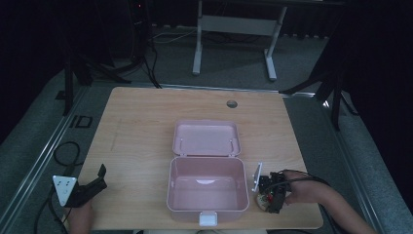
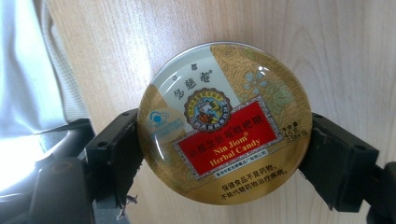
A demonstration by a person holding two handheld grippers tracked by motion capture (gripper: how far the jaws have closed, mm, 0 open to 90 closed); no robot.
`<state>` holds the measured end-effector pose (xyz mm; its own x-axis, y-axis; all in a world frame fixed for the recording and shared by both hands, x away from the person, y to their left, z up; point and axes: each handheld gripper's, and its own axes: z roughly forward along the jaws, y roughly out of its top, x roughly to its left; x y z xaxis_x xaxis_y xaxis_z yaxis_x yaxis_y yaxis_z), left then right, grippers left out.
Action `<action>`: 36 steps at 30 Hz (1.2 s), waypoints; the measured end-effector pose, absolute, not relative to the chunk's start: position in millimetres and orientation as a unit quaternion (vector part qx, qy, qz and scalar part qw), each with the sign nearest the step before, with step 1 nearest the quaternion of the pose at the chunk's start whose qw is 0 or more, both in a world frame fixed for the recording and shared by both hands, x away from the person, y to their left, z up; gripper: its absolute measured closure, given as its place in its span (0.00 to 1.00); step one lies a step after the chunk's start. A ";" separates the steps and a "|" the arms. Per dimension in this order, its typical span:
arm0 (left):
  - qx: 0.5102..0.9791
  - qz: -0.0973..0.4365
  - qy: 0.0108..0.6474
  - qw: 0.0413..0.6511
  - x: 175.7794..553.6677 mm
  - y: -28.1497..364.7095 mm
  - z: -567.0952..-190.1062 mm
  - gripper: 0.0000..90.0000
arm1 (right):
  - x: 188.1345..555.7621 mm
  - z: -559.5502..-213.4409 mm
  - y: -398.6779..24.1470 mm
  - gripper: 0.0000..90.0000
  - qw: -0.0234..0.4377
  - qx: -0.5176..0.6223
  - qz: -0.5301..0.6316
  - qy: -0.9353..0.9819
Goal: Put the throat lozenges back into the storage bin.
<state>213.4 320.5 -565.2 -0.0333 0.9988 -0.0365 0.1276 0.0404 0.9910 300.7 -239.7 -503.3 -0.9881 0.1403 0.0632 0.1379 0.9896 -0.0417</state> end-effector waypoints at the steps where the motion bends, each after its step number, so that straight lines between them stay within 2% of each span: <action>1: 0.514 0.465 0.548 0.469 213.4 320.4 -565.2 0.00 | 300.5 -500.6 -240.5 0.22 0.031 -0.071 0.022 -0.997; 21: 0.514 0.465 0.549 0.468 213.4 320.5 -565.2 0.00 | 300.7 -435.1 -238.4 0.22 0.045 -0.105 0.007 -0.993; 32: 0.514 0.464 0.548 0.469 213.5 320.4 -565.2 0.00 | 292.9 -379.6 -208.1 0.22 0.035 -0.058 -0.017 -0.998; 36: 0.514 0.464 0.548 0.469 213.4 320.6 -565.2 0.00 | 291.5 -370.8 -191.6 0.22 0.035 -0.039 -0.016 -0.998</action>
